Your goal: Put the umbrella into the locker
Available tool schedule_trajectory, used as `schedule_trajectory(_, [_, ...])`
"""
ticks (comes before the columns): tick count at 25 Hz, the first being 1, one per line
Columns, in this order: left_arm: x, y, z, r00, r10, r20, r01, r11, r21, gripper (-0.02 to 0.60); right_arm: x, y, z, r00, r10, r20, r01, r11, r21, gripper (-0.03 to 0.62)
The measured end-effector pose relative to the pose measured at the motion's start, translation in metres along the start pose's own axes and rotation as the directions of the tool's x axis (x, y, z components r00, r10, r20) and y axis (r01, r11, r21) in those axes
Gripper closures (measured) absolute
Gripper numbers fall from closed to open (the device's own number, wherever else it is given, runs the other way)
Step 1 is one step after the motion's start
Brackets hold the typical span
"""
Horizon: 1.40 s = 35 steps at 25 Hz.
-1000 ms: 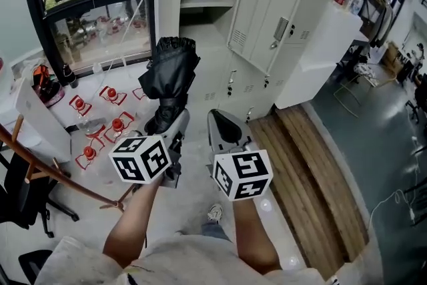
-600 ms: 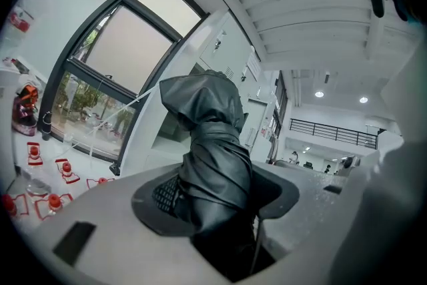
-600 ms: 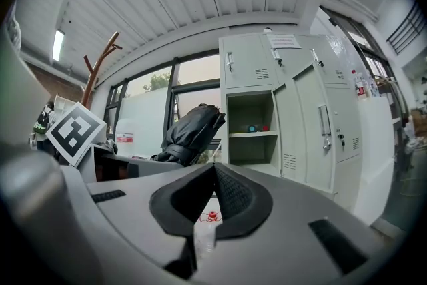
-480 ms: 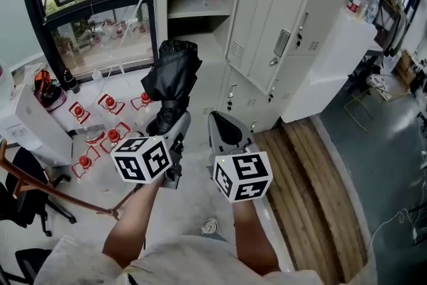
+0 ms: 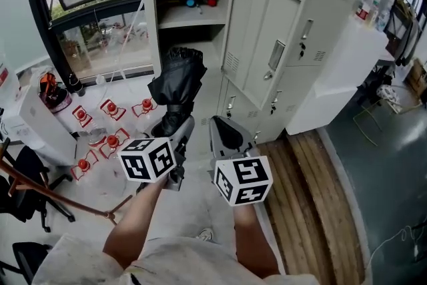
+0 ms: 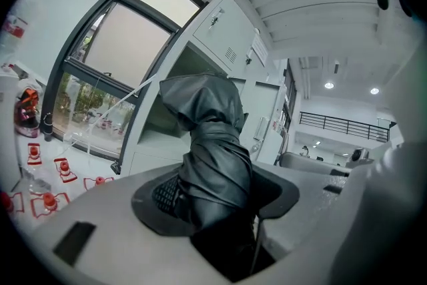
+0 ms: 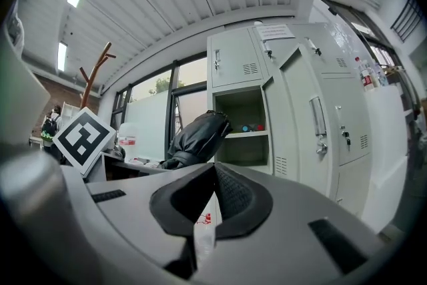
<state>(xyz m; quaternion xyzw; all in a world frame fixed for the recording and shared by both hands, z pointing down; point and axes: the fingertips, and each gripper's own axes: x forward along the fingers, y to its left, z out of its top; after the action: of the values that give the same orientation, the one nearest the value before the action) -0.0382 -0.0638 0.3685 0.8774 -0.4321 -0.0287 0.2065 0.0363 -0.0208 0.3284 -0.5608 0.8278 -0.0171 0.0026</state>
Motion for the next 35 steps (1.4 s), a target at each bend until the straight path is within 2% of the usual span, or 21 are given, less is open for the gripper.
schedule_trajectory(9, [0.024, -0.010, -0.003, 0.999, 0.034, -0.007, -0.034, 0.999, 0.009, 0.342, 0.004, -0.020, 0.001, 0.999, 0.050, 0.003, -0.050, 0.999, -0.004, 0.591])
schedule_trajectory(15, [0.040, -0.002, -0.003, 0.999, 0.036, -0.015, -0.036, 0.999, 0.008, 0.342, 0.015, -0.032, -0.003, 0.999, 0.044, -0.006, -0.044, 0.999, -0.002, 0.591])
schedule_trajectory(25, [0.101, 0.032, 0.006, 0.999, -0.006, -0.041, 0.006, 1.000, -0.007, 0.342, 0.070, -0.064, -0.006, 0.999, -0.008, -0.031, 0.006, 0.999, -0.039, 0.591])
schedule_trajectory(35, [0.160, 0.086, 0.021, 0.995, -0.017, -0.099, 0.016, 1.000, -0.008, 0.342, 0.150, -0.077, -0.012, 0.998, -0.015, -0.060, 0.012, 0.999, -0.053, 0.591])
